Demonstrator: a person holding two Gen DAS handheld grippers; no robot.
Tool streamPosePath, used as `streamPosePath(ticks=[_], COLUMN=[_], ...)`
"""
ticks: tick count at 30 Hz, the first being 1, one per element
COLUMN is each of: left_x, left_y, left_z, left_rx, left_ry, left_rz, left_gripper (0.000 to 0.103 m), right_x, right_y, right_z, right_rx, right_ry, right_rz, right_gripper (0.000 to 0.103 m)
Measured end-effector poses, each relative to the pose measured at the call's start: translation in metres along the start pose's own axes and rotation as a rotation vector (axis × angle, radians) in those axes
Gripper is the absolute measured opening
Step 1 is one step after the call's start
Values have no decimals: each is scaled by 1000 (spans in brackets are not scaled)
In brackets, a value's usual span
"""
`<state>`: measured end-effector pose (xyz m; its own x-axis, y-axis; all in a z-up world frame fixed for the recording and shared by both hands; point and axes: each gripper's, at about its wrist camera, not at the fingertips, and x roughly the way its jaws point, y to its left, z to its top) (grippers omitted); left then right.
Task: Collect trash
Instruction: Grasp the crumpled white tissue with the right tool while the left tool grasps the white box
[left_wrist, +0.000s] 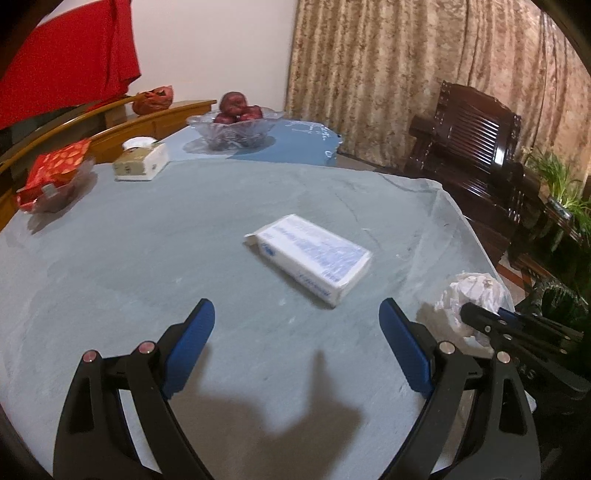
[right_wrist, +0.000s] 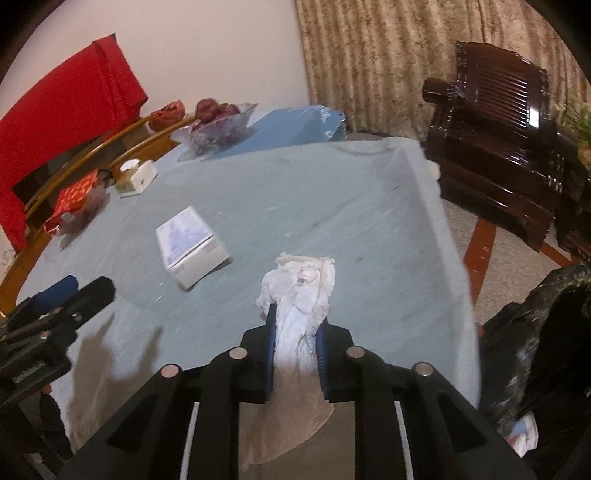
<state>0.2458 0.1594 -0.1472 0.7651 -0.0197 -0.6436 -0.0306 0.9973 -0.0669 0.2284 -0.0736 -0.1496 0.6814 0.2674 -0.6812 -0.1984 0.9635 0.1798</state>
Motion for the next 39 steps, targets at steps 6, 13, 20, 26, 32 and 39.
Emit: streamPosePath(ticks=[6, 13, 20, 26, 32, 39], left_x=[36, 75, 104, 118, 109, 98], left_y=[-25, -39, -35, -26, -4, 6], left_z=[15, 28, 36, 32, 26, 17], left_rx=[-7, 1, -56, -97, -135, -138], left_ry=[16, 53, 96, 157, 157, 159], left_rz=[-7, 36, 68, 97, 64, 60], left_gripper=[88, 88, 88, 88, 62, 70], right_x=[5, 12, 20, 24, 25, 27], right_y=[-22, -35, -36, -36, -33, -29], right_z=[7, 11, 12, 11, 9, 7], right_rx=[25, 33, 26, 31, 24, 15], right_ry=[-3, -11, -7, 0, 4, 11], right_rz=[-19, -24, -20, -16, -14, -11], right_gripper=[19, 19, 19, 19, 19, 19])
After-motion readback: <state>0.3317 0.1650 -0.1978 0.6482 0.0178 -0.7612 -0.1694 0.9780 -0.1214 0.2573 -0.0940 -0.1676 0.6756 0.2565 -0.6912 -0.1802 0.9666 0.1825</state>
